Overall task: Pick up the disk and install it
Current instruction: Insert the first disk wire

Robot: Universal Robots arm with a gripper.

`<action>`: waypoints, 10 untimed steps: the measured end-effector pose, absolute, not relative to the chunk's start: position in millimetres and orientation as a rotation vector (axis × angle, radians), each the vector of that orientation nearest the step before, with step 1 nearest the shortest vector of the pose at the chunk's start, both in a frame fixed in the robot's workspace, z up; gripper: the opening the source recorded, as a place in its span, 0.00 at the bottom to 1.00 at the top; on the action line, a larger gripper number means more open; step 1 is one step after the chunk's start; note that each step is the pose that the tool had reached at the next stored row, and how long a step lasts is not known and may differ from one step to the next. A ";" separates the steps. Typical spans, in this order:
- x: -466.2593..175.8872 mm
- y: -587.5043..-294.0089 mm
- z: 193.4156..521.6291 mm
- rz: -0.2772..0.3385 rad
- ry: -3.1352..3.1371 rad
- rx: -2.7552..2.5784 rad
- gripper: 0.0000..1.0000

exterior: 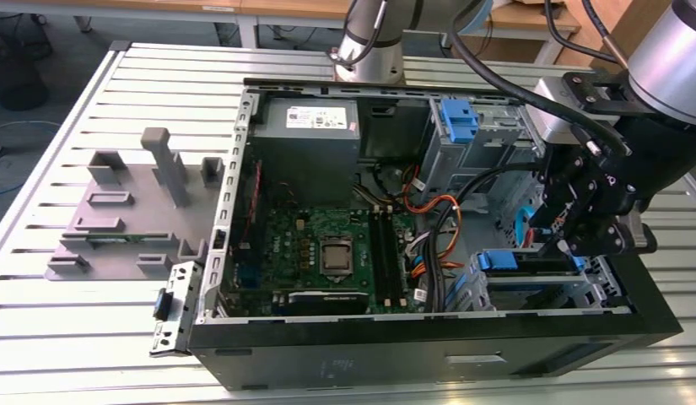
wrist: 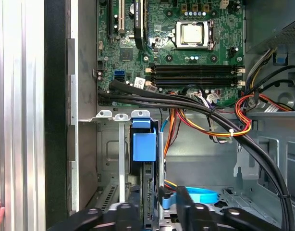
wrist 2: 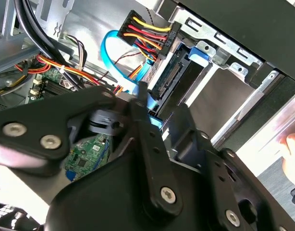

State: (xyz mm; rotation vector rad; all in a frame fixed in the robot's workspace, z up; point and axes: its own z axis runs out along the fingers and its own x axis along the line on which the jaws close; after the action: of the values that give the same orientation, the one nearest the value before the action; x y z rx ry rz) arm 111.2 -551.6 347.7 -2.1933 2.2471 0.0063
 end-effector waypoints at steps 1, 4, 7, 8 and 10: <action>111.2 -551.6 347.7 0.006 2.247 -2.193 0.40; 111.2 -551.6 347.7 0.006 2.247 -2.193 0.28; 111.2 -551.6 347.7 0.006 2.247 -2.193 0.16; 111.2 -551.6 347.7 0.006 2.247 -2.193 0.16; 111.2 -551.6 347.7 0.006 2.247 -2.193 0.16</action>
State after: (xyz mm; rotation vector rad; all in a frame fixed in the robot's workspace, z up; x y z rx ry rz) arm 111.2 -551.6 347.7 -2.1933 2.2472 0.0062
